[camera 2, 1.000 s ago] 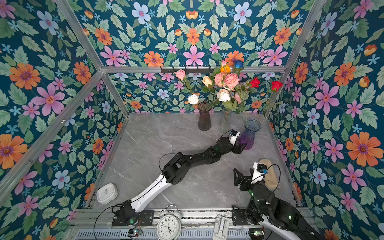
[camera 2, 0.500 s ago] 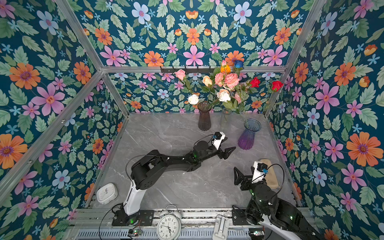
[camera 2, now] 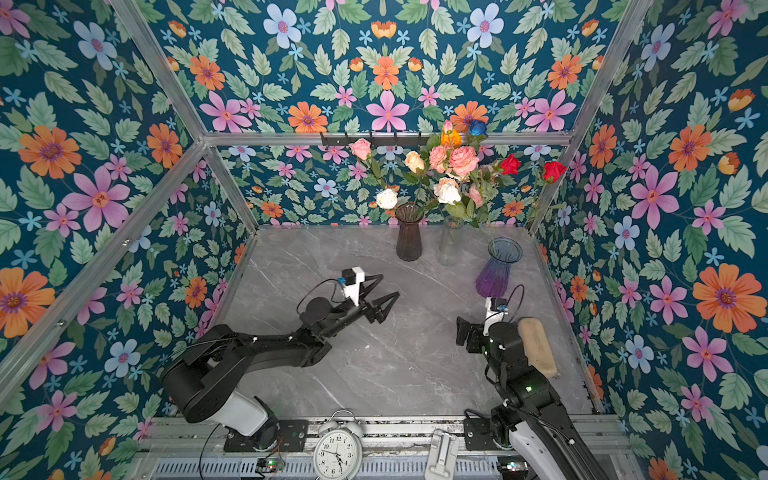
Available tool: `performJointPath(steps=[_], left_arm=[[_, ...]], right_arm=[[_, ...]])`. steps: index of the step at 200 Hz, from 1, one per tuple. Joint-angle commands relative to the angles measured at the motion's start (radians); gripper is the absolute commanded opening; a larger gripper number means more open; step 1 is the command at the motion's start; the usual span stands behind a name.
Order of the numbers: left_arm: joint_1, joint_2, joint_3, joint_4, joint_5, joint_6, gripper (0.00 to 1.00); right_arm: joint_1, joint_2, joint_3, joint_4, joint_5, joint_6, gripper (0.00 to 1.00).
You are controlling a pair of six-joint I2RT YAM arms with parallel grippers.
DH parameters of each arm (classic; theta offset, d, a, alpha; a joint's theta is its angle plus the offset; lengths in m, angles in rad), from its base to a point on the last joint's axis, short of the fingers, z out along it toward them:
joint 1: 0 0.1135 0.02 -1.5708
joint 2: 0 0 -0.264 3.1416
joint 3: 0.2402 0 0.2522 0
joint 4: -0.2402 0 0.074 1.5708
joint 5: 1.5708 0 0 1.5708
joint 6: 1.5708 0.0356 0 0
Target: Arrange the flowers into the vase
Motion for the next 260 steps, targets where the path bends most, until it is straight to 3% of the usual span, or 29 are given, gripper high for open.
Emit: performJointPath(steps=[1,24,45,78,103,124,173,211,260], left_arm=[[0.041,-0.117,-0.1,0.13,0.015,-0.06,0.91],[0.045,-0.334,-0.121,-0.216,-0.092,0.095,0.92],[0.045,-0.52,-0.136,-0.476,-0.322,0.202,0.93],[0.047,-0.7,-0.224,-0.552,-0.571,0.289,0.99],[0.047,-0.752,-0.259,-0.58,-0.632,0.308,0.99],[0.047,-0.774,-0.293,-0.563,-0.647,0.292,0.99],[0.047,-0.824,-0.322,-0.591,-0.618,0.265,0.97],[0.048,-0.879,-0.355,-0.621,-0.6,0.237,0.97],[0.047,-0.933,-0.378,-0.647,-0.601,0.23,0.97]], right_arm=[[-0.067,0.007,-0.03,0.121,-0.093,-0.04,0.99],[-0.067,0.011,-0.062,0.164,0.01,-0.078,0.99],[-0.067,0.006,-0.104,0.268,0.084,-0.127,0.98],[-0.066,0.035,-0.186,0.463,0.171,-0.218,0.96],[-0.066,0.107,-0.184,0.521,0.233,-0.207,0.98],[-0.075,0.211,-0.141,0.506,0.382,-0.126,0.99],[-0.325,0.403,-0.074,0.596,0.054,-0.033,0.99],[-0.387,0.561,0.043,0.594,-0.045,-0.085,0.99],[-0.388,0.713,0.12,0.661,-0.038,-0.115,0.99]])
